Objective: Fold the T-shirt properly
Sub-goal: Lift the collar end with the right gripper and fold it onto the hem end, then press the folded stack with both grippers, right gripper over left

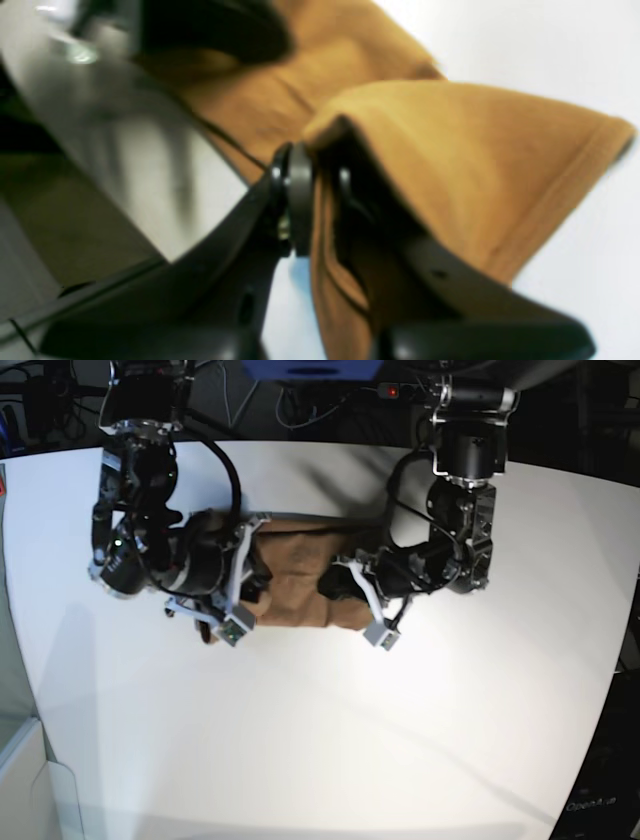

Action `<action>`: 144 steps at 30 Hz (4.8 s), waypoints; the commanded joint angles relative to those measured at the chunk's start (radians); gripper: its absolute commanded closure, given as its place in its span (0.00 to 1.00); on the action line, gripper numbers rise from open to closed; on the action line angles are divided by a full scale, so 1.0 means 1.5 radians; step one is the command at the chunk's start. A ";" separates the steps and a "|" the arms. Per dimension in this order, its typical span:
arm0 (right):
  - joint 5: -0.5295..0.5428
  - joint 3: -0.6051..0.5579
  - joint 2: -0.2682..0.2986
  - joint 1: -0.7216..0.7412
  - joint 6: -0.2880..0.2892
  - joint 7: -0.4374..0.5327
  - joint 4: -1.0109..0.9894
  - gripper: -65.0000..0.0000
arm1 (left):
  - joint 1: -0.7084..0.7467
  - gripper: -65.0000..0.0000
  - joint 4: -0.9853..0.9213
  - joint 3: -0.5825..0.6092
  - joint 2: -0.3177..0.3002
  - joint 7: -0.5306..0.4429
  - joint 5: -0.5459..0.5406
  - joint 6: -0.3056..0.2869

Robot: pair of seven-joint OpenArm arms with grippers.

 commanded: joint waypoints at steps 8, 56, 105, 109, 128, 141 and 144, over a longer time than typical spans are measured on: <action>0.012 -0.088 -0.042 0.035 0.002 0.034 -0.005 0.92 | 0.000 0.97 0.002 0.002 0.000 0.027 0.030 0.006; 0.015 -0.155 -0.053 0.076 0.002 0.111 -0.124 0.92 | 0.044 0.97 0.050 0.024 -0.099 -0.015 -0.037 0.006; 0.013 -0.254 -0.005 0.163 0.002 0.199 -0.241 0.87 | 0.047 0.97 0.055 0.023 -0.119 -0.008 -0.043 0.006; 0.013 -0.253 -0.008 0.164 0.002 0.200 -0.242 0.69 | 0.047 0.97 0.055 0.023 -0.118 -0.008 -0.043 0.006; 0.037 -0.311 0.010 0.176 0.002 0.163 -0.122 0.48 | 0.044 0.97 0.055 0.019 -0.119 -0.008 -0.043 0.006; 0.037 -0.307 0.161 0.156 0.002 0.207 -0.121 0.91 | 0.057 0.97 0.055 0.017 -0.169 -0.008 -0.063 0.006; 0.037 -0.307 0.170 0.147 0.002 0.218 -0.122 0.91 | 0.060 0.97 0.054 0.017 -0.193 -0.008 -0.095 0.006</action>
